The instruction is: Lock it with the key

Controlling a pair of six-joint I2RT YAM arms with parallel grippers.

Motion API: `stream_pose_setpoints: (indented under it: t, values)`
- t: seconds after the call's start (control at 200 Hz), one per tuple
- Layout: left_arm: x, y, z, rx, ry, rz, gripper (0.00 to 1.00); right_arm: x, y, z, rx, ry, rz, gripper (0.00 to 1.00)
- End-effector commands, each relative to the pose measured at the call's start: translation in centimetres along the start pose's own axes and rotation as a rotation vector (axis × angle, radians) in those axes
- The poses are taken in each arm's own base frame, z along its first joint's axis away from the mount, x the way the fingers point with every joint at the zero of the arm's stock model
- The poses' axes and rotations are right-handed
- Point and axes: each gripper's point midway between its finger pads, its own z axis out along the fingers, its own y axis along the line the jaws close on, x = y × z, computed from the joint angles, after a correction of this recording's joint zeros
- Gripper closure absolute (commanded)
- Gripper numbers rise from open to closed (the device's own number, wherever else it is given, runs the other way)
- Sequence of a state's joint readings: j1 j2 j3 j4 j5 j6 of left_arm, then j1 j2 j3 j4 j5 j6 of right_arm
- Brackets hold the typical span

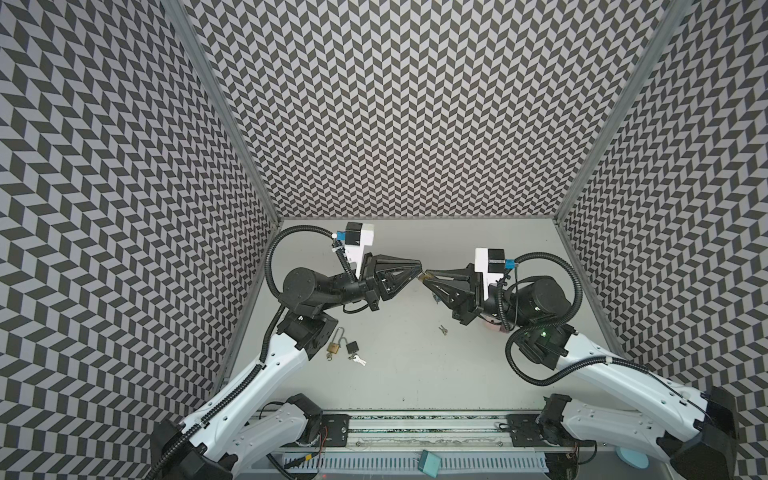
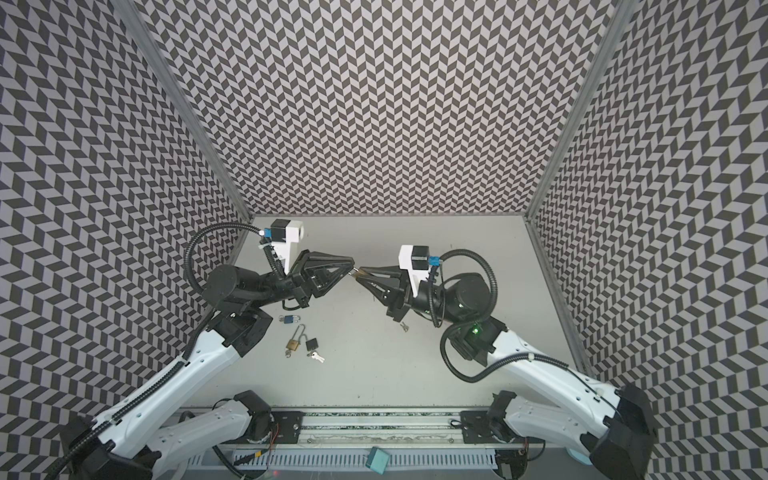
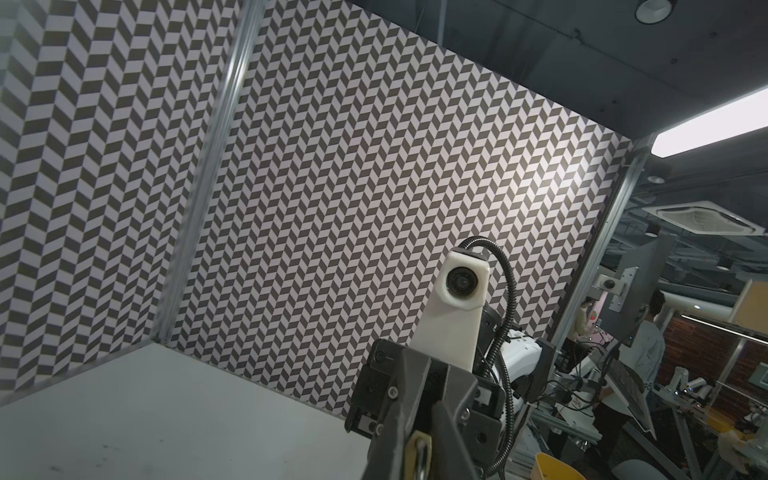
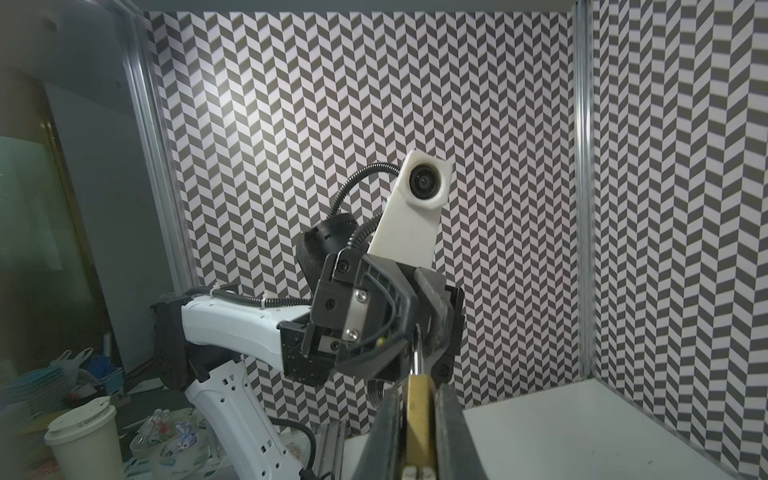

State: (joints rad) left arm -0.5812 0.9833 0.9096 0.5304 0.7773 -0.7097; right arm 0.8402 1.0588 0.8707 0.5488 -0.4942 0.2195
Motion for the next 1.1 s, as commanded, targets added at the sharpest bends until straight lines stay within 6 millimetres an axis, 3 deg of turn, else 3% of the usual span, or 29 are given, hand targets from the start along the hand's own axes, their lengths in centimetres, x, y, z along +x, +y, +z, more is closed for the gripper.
stream_pose_setpoints:
  t: [0.0, 0.125, 0.305, 0.396, 0.461, 0.826, 1.091]
  values:
    - [-1.5, 1.5, -0.7, -0.143, -0.022, 0.039, 0.51, -1.9, 0.1, -0.4, -0.004, 0.028, -0.033, 1.00]
    - [-2.0, 3.1, -1.8, -0.223, -0.014, 0.042, 0.38, -1.3, -1.3, -0.8, 0.006, 0.131, -0.017, 1.00]
    - [-2.2, 4.7, -3.5, -0.289, 0.030, 0.070, 0.38, -1.0, -2.4, -1.8, -0.009, 0.225, -0.007, 1.00]
    - [-1.9, 5.1, -3.8, -0.284, 0.069, 0.074, 0.38, -1.1, -3.0, -2.5, -0.022, 0.256, 0.014, 0.95]
    - [-1.6, 5.0, -3.7, -0.267, 0.096, 0.082, 0.39, -1.3, -3.3, -2.7, -0.035, 0.273, 0.029, 1.00]
    - [1.3, 1.7, -1.5, -0.040, 0.210, 0.115, 0.33, 0.6, -2.9, -2.2, -0.164, 0.377, 0.186, 1.00]
    - [2.3, 1.3, -1.0, -0.002, 0.241, 0.102, 0.32, 0.6, -1.6, -2.4, -0.252, 0.380, 0.216, 1.00]
